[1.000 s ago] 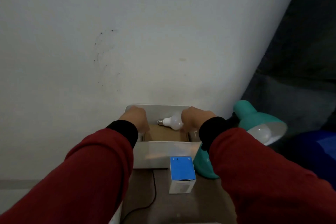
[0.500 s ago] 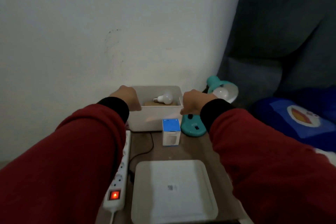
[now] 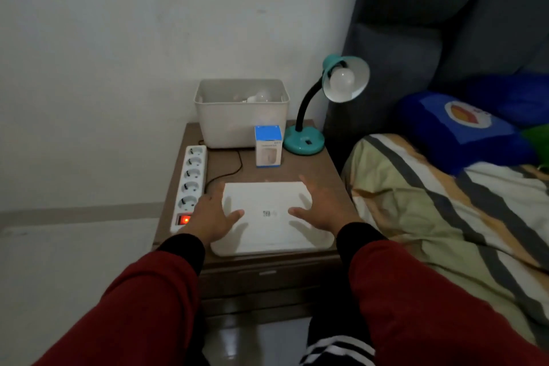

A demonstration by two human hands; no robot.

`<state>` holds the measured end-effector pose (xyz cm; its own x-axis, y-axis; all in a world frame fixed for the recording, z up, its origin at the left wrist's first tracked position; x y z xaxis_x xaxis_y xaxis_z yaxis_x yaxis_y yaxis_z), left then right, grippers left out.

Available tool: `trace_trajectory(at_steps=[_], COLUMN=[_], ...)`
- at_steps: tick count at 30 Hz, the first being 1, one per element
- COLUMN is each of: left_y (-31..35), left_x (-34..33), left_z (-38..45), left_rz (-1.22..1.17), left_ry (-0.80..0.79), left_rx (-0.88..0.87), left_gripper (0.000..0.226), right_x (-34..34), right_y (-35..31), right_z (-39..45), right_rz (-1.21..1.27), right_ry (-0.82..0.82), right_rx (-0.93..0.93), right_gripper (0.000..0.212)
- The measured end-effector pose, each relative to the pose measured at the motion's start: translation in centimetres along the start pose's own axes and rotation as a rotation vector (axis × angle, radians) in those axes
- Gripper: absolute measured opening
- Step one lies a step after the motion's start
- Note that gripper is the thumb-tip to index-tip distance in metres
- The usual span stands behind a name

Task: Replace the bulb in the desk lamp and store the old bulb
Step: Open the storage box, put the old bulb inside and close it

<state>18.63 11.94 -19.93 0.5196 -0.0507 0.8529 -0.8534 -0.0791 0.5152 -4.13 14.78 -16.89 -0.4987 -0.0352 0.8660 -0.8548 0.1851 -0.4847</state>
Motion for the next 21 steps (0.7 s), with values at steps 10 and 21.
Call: trace_trajectory(at_steps=[10, 21], left_y=[-2.0, -0.4], left_x=[-4.6, -2.5], left_z=[-2.7, -2.4], left_rz=[0.007, -0.016], left_ry=[-0.050, 0.118], left_rx=[0.080, 0.063], left_gripper=[0.088, 0.089], right_x=[-4.8, -3.1], right_y=[4.9, 3.0], right_z=[-1.4, -1.2], right_rz=[-0.195, -0.010], right_ry=[-0.024, 0.069], right_rx=[-0.139, -0.163], right_gripper=[0.078, 0.082])
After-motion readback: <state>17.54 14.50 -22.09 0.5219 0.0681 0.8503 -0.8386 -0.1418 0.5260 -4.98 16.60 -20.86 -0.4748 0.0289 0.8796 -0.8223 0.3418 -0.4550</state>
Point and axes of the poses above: each hand's wrist, its own z-axis towards the middle knuckle, its own x-axis out of the back of the hand, y = z × x, the point moved 3 cm from there along z, towards the middle knuckle, and after that the axes turned 11 degrees about y, right-handed, at the moved point
